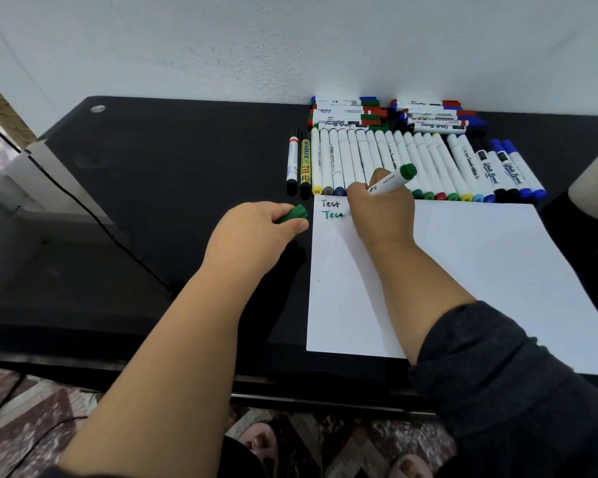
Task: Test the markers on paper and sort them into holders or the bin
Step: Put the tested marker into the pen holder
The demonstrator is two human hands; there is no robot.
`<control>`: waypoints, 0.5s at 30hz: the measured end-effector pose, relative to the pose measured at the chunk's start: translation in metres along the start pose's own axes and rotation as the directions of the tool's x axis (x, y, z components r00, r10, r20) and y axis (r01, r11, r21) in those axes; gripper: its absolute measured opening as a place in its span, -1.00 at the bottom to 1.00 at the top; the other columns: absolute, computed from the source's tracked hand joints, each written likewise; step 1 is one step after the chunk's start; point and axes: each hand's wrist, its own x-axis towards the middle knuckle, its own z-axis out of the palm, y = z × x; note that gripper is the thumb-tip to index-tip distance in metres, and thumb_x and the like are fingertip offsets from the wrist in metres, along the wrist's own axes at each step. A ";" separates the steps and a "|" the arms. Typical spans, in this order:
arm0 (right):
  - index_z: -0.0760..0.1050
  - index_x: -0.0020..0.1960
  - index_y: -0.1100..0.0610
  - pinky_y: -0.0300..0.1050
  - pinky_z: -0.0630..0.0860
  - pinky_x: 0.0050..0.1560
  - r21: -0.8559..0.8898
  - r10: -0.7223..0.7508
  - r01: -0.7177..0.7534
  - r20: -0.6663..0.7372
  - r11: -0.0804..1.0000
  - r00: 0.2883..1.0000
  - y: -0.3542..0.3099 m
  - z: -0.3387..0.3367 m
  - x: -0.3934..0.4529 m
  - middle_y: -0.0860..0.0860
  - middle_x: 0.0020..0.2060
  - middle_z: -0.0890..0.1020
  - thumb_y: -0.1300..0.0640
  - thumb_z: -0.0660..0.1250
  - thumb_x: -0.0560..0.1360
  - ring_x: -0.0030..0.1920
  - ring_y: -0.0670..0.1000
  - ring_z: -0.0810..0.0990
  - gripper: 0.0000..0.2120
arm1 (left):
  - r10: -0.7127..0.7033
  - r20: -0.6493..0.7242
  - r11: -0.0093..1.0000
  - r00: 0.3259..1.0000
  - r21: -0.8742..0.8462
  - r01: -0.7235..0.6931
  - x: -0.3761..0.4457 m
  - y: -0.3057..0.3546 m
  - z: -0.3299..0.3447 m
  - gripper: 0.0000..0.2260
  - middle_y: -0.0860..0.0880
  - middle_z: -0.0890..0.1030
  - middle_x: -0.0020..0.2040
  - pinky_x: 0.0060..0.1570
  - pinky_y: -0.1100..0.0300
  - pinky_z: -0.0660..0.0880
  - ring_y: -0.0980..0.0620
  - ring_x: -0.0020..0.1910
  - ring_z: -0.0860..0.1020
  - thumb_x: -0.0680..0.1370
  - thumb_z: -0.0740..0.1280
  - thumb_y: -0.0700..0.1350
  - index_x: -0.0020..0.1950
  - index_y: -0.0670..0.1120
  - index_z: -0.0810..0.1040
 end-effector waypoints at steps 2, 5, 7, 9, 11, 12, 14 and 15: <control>0.09 -0.36 0.09 -0.21 0.17 -0.41 0.029 0.017 -0.017 -0.006 0.999 1.000 0.001 0.000 0.001 -0.02 -0.45 0.21 0.28 0.20 0.46 -0.44 -0.05 0.20 -0.65 | -0.005 0.002 1.000 1.000 0.000 0.005 0.000 0.000 0.000 -0.66 0.18 0.48 -0.14 -0.23 0.24 0.44 0.19 -0.23 0.48 0.55 0.28 0.09 0.32 0.10 0.48; 0.10 -0.36 0.09 -0.21 0.17 -0.42 0.013 0.012 -0.012 0.007 1.000 1.000 0.001 -0.001 0.002 -0.02 -0.45 0.22 0.26 0.21 0.47 -0.44 -0.05 0.20 -0.66 | -0.008 0.012 1.000 1.000 0.006 0.008 0.000 0.000 -0.001 -0.65 0.17 0.49 -0.08 -0.25 0.24 0.41 0.19 -0.24 0.46 0.55 0.29 0.09 0.33 0.11 0.47; 0.09 -0.36 0.09 -0.24 0.15 -0.45 -0.001 0.005 -0.005 0.020 1.000 1.000 0.001 -0.001 0.002 -0.03 -0.46 0.21 0.26 0.21 0.46 -0.45 -0.05 0.19 -0.65 | -0.004 0.023 1.000 1.000 0.014 0.004 -0.001 0.001 0.000 -0.66 0.14 0.53 -0.02 -0.22 0.22 0.40 0.18 -0.21 0.45 0.55 0.28 0.09 0.33 0.12 0.47; 0.07 -0.37 0.08 -0.30 0.14 -0.51 0.019 0.018 -0.019 0.031 1.000 0.999 0.001 -0.001 0.002 -0.04 -0.47 0.19 0.28 0.21 0.45 -0.47 -0.07 0.16 -0.64 | 0.000 0.029 1.000 1.000 0.009 0.000 -0.002 0.001 0.000 -0.67 0.14 0.56 -0.01 -0.18 0.21 0.43 0.16 -0.19 0.48 0.55 0.29 0.08 0.32 0.12 0.48; 0.07 -0.37 0.08 -0.35 0.12 -0.57 0.057 0.039 -0.040 0.016 0.998 0.999 0.001 -0.002 0.002 -0.04 -0.47 0.19 0.29 0.21 0.45 -0.47 -0.07 0.17 -0.64 | -0.001 0.039 1.000 0.999 0.012 0.000 -0.001 0.002 0.000 -0.66 0.12 0.57 0.07 -0.13 0.21 0.44 0.14 -0.12 0.49 0.55 0.29 0.08 0.33 0.12 0.47; 0.08 -0.37 0.07 -0.34 0.13 -0.58 0.083 0.056 -0.056 0.002 0.995 0.998 0.001 -0.002 0.002 -0.03 -0.46 0.21 0.29 0.20 0.44 -0.46 -0.07 0.19 -0.65 | -0.003 0.046 1.000 0.999 0.012 0.002 -0.001 0.002 0.000 -0.65 0.11 0.57 0.14 -0.10 0.21 0.42 0.13 -0.09 0.48 0.55 0.30 0.08 0.34 0.12 0.46; 0.09 -0.37 0.07 -0.30 0.18 -0.52 0.139 0.109 -0.107 -0.012 0.985 0.994 0.000 -0.004 0.004 -0.04 -0.47 0.23 0.27 0.20 0.44 -0.45 -0.06 0.21 -0.66 | -0.007 0.063 1.000 0.998 -0.010 0.007 -0.002 0.002 0.000 -0.64 0.11 0.56 0.18 -0.10 0.23 0.40 0.14 -0.07 0.48 0.54 0.31 0.07 0.34 0.12 0.46; 0.10 -0.37 0.07 -0.26 0.20 -0.48 0.162 0.144 -0.142 -0.001 0.976 0.990 -0.002 -0.006 0.004 -0.05 -0.49 0.26 0.26 0.20 0.43 -0.45 -0.05 0.22 -0.67 | -0.008 0.072 1.000 0.997 -0.029 0.010 -0.003 0.003 0.000 -0.64 0.12 0.56 0.15 -0.13 0.25 0.40 0.16 -0.09 0.48 0.54 0.32 0.06 0.33 0.12 0.47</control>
